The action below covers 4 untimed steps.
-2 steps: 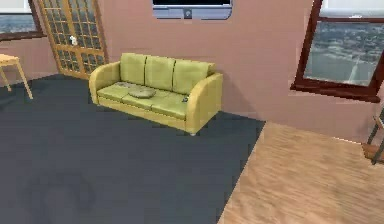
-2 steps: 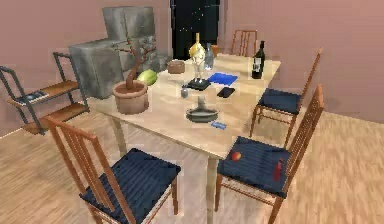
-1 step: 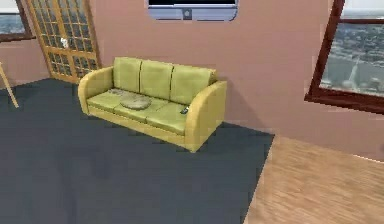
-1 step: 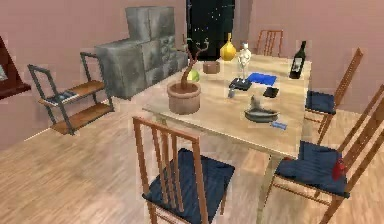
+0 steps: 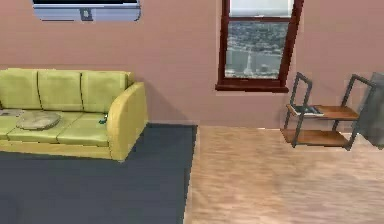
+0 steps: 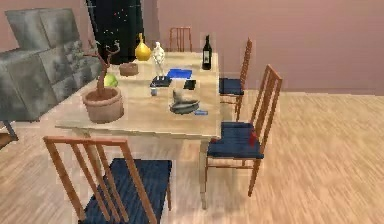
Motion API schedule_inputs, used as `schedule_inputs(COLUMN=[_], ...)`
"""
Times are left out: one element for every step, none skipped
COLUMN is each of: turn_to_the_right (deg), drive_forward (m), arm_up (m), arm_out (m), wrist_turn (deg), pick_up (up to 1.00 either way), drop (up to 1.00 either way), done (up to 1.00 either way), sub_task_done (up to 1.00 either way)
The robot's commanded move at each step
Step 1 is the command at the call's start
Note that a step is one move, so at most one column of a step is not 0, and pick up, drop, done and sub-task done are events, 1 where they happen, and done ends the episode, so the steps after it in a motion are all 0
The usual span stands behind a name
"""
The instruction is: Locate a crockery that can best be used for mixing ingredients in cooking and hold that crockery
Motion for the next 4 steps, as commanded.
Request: schedule_inputs(turn_to_the_right=[0.0,18.0,0.0,45.0], drive_forward=[1.0,0.0,0.05,0.0], arm_up=[0.0,0.0,0.0,0.0], arm_out=[0.0,0.0,0.0,0.0], wrist_turn=[0.0,0.0,0.0,0.0], pick_up=[0.0,0.0,0.0,0.0], drop=[0.0,0.0,0.0,0.0], done=[0.0,0.0,0.0,0.0], sub_task_done=[0.0,0.0,0.0,0.0])
